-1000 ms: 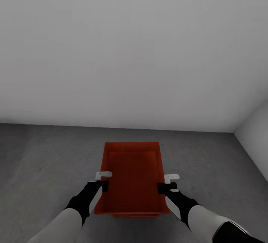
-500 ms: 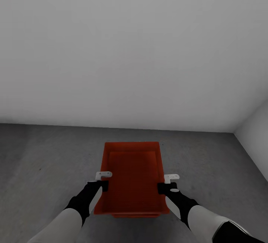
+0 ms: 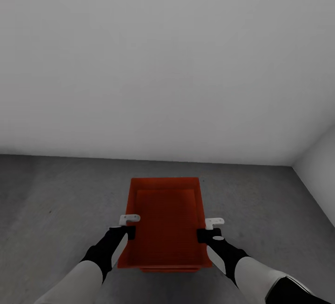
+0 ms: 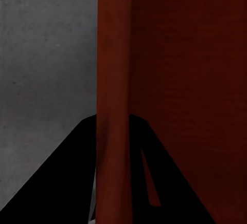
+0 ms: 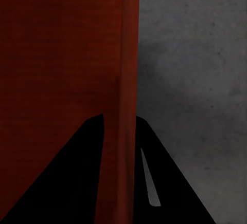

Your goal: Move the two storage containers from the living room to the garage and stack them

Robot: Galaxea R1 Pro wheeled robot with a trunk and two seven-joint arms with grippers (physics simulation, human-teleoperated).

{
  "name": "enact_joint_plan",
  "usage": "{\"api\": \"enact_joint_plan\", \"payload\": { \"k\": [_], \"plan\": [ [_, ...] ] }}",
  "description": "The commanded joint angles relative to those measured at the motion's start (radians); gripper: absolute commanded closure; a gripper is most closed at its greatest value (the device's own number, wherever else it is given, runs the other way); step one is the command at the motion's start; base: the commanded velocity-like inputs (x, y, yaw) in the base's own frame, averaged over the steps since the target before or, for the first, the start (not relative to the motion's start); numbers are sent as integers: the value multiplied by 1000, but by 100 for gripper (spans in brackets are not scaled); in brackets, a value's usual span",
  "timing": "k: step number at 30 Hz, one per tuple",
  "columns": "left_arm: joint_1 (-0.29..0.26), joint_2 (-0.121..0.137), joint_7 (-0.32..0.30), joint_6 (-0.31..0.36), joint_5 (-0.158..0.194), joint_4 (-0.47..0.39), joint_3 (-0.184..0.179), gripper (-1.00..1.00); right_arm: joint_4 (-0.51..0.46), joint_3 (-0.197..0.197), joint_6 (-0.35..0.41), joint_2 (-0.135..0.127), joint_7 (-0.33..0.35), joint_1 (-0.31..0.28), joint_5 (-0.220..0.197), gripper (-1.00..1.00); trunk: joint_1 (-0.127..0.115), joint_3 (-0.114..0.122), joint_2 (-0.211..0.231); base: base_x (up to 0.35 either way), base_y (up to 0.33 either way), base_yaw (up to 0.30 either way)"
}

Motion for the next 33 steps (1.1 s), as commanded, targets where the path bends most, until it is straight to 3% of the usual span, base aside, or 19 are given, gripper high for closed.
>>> {"api": "enact_joint_plan", "payload": {
  "k": [1,33],
  "plan": [
    [0,6,9,10,-14,12,0,100,-3,-31,-6,-23,-30,-2,15,100,0,-1,-1,0,0,0],
    [0,6,9,10,-14,12,0,100,-3,-31,-6,-23,-30,-2,15,100,0,-2,-1,0,0,0]
  ]
}}
